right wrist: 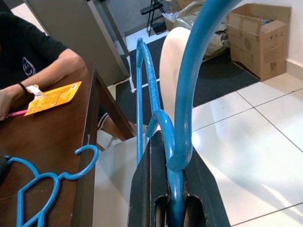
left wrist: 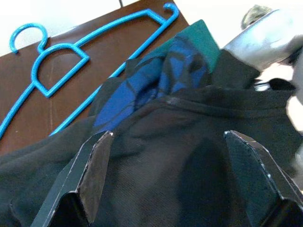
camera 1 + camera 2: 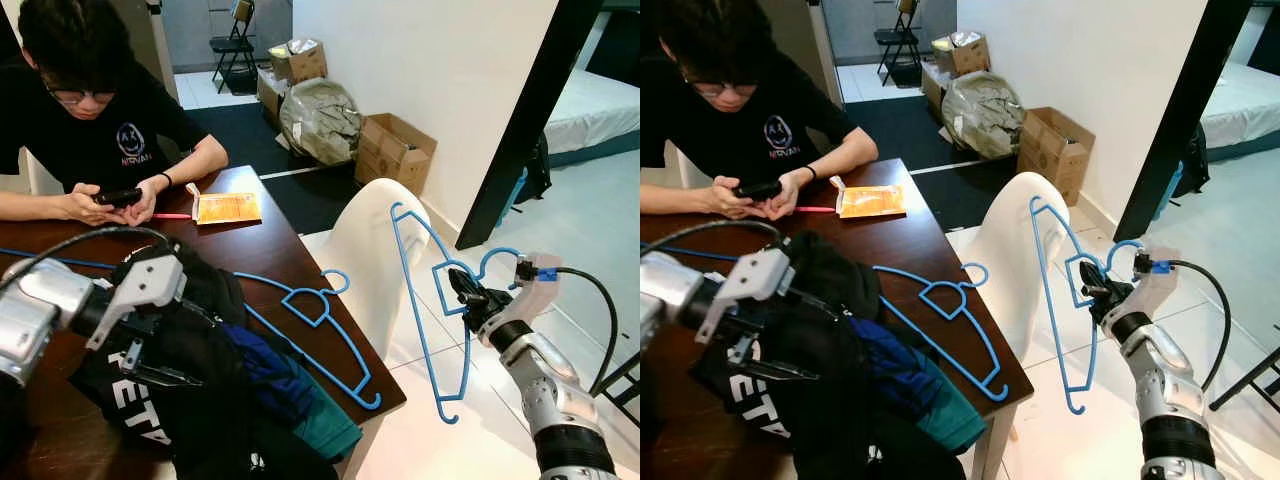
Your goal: Hang hanger
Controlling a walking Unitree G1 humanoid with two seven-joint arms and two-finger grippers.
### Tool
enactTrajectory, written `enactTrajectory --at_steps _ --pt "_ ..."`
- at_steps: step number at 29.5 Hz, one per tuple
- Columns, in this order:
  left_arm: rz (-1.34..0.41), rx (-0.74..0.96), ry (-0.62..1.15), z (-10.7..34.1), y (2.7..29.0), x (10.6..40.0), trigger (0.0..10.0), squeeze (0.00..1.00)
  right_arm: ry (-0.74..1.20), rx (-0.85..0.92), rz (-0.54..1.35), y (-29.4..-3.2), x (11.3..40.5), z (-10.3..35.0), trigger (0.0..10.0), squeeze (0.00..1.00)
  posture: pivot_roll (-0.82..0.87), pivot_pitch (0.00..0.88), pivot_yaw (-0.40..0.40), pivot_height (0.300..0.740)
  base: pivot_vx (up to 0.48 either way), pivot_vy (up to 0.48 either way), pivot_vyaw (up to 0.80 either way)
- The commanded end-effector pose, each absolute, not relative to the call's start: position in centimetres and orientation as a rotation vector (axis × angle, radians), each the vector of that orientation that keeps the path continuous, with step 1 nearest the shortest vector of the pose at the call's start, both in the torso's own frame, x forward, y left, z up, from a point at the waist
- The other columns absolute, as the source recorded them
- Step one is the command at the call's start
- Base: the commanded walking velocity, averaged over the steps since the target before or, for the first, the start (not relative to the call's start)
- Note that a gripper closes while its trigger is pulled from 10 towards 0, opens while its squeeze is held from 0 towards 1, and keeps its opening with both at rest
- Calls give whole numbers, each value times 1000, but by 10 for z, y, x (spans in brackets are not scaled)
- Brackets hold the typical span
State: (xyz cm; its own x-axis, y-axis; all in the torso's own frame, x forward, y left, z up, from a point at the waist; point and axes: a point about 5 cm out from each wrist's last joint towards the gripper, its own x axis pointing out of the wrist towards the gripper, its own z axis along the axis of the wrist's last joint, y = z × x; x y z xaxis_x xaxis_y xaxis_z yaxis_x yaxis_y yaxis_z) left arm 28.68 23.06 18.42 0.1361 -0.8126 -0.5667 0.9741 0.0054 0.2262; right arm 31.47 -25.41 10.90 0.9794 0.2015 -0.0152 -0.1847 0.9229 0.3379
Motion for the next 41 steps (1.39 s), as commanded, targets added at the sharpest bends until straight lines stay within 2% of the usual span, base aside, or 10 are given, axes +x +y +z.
enactTrajectory --at_steps 1,14,15,16,18,23,27,30,31,41 --pt "-1430 679 292 186 227 290 10000 0 48 341 196 -256 313 111 10000 0 -36 0 -32 740 0 0 0" --pt "-1483 640 281 170 216 289 9529 0 61 329 196 -256 310 111 10000 0 -50 0 -35 740 0 0 0" --pt "-1492 637 292 168 216 287 8275 0 62 328 196 -256 309 111 10000 0 -50 0 -35 740 0 0 0" --pt "-1492 637 292 168 216 287 8275 0 62 328 196 -256 309 111 10000 0 -50 0 -35 740 0 0 0" --pt "-1500 643 329 163 220 283 5216 0 64 326 196 -256 309 111 10000 0 -49 0 -38 740 0 0 0" --pt "-1495 654 354 160 223 282 5333 0 65 325 196 -257 309 111 10000 0 -48 0 -39 740 0 0 0" --pt "-1479 681 404 154 231 280 2588 0 66 324 196 -257 309 111 10000 0 -47 0 -41 740 0 0 0" --pt "-1475 686 411 153 232 280 2588 0 66 323 196 -257 309 112 10000 0 -47 0 -41 740 0 0 0" --pt "-1470 688 412 153 233 280 0 0 67 323 195 -256 309 112 10000 0 -47 0 -41 740 0 0 0" --pt "-1420 726 350 167 234 286 0 0 68 323 194 -256 311 112 10000 0 -42 0 -39 740 0 0 0"
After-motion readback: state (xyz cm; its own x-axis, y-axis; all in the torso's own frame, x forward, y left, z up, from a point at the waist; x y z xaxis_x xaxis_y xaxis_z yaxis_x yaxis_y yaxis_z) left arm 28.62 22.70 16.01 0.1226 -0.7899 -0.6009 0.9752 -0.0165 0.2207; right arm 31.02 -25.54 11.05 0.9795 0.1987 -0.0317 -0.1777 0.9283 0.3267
